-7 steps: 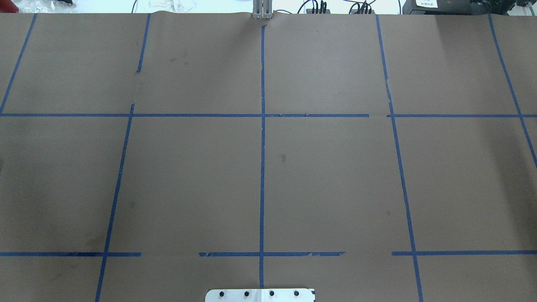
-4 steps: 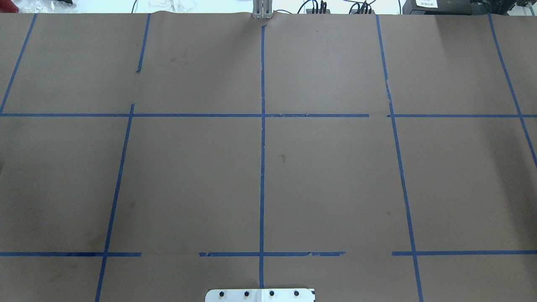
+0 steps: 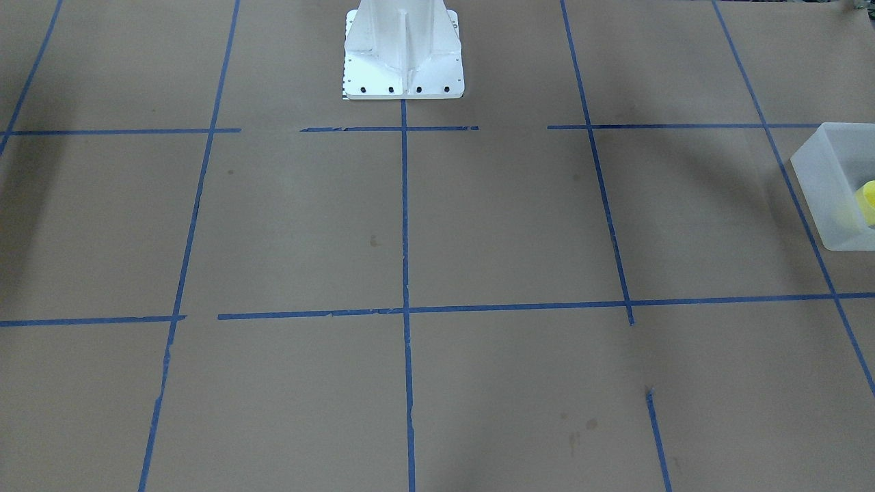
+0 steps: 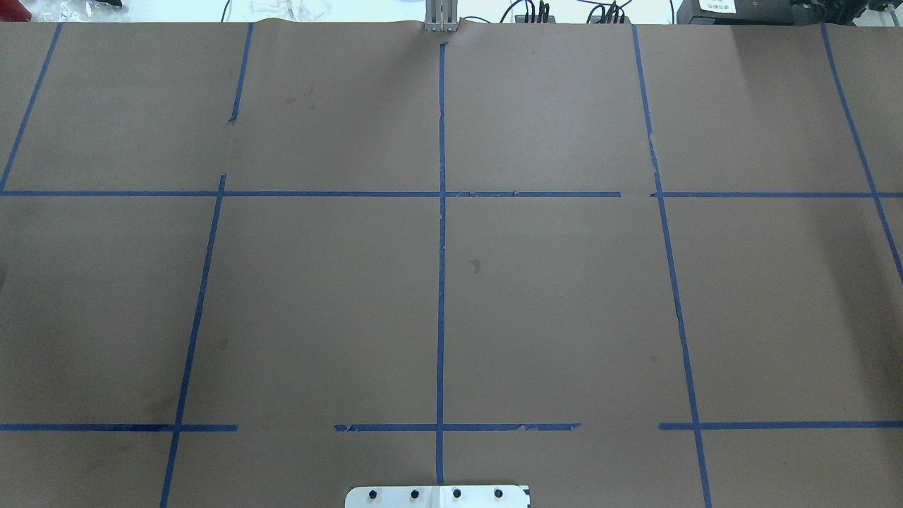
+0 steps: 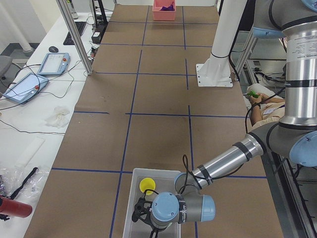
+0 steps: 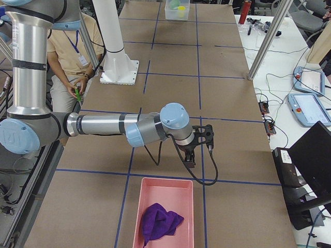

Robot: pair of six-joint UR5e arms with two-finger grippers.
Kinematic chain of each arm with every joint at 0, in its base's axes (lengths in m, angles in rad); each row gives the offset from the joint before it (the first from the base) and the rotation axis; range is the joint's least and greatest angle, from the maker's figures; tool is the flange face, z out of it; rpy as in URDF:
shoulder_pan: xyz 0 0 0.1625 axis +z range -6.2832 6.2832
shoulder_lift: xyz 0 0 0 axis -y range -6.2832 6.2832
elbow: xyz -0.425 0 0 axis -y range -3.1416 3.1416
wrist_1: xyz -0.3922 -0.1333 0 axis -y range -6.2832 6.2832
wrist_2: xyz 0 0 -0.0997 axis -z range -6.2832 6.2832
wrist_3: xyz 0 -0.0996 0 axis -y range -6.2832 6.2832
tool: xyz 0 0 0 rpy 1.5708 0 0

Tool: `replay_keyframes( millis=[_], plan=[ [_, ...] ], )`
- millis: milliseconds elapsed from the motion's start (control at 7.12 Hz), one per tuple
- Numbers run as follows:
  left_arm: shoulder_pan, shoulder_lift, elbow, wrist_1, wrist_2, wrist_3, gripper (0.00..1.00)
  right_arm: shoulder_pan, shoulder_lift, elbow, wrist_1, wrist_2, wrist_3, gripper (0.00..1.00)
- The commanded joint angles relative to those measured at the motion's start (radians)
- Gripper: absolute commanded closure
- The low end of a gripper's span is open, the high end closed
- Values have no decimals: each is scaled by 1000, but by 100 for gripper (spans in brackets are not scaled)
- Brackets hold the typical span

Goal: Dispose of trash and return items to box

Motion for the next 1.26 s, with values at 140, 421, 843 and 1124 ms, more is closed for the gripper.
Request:
replay_keyframes(
  millis=[140,421,843,1124],
  plan=[
    [0,-3,-56,-2,2,-44,16,-2,2,0,0,-4,0,0],
    [28,-11,-231,16,-70,-266,16,-5,68,0,-78,-1,0,0],
    [229,-106,-645,340,-129,-688,12,-92,123,81,-255,-4,2,0],
    [345,-195,-748,530,-114,-765,9,-155,178,104,-382,-2,2,0]
  ],
)
